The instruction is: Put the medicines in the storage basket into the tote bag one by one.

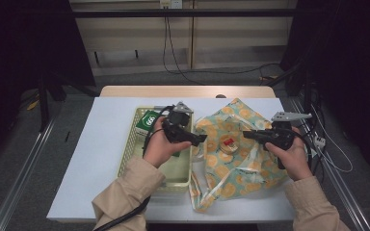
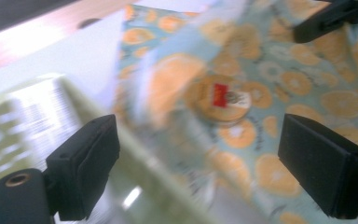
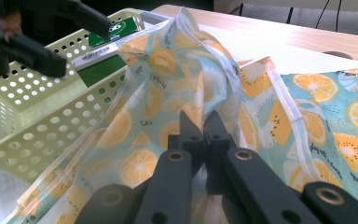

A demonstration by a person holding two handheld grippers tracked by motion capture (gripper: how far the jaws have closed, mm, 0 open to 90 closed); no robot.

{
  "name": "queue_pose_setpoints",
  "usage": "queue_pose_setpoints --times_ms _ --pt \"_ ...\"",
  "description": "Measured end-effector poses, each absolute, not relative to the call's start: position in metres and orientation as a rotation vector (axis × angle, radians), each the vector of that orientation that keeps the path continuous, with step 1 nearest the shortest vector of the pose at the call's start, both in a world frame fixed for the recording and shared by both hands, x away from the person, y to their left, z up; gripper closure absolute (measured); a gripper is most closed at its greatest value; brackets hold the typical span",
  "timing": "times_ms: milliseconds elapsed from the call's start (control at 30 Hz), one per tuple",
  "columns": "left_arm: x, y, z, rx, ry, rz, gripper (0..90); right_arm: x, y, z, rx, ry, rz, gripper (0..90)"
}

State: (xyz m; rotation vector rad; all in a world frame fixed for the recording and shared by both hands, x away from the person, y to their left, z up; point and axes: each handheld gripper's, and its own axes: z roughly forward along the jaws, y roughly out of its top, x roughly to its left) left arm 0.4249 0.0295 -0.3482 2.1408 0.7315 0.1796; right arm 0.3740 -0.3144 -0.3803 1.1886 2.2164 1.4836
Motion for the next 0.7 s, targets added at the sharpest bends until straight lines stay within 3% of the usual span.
queue_pose_setpoints --times_ms 300,700 --pt "0.439 0.085 -0.348 2.126 0.863 0.297 11.8 0.374 -0.313 -0.380 1.193 2.216 1.481 90.0" --pt "0.463 0.119 -0.375 2.120 0.996 0.388 10.3 0.374 -0.313 -0.380 1.185 2.217 1.481 90.0"
